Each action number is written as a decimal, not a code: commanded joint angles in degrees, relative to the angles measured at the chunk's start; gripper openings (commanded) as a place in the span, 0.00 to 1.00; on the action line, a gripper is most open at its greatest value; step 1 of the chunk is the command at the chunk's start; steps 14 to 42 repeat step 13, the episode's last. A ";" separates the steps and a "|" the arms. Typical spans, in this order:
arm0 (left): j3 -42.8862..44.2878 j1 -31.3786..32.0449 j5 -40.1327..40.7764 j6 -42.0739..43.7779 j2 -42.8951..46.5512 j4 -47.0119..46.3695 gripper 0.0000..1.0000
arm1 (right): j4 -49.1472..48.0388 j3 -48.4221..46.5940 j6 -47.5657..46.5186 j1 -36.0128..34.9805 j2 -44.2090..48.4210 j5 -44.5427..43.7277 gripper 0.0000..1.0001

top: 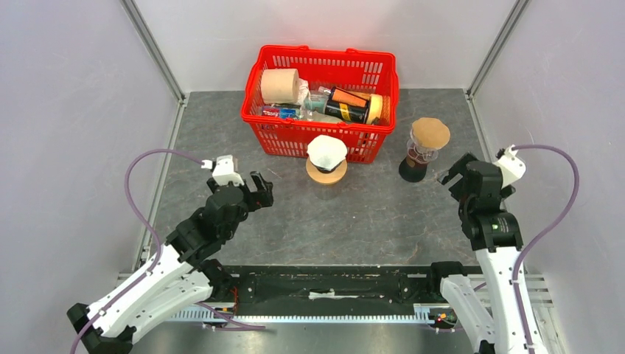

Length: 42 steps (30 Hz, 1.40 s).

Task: Place the coffee filter in the dripper

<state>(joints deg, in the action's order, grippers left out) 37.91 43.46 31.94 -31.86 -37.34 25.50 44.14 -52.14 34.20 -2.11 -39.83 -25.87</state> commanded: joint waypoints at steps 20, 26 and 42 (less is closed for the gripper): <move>-0.68 -0.22 3.91 -5.85 7.53 1.32 1.00 | 1.32 10.31 4.39 0.00 15.61 -6.68 0.97; -0.68 -0.22 3.91 -5.85 7.53 1.32 1.00 | 1.32 10.31 4.39 0.00 15.61 -6.68 0.97; -0.68 -0.22 3.91 -5.85 7.53 1.32 1.00 | 1.32 10.31 4.39 0.00 15.61 -6.68 0.97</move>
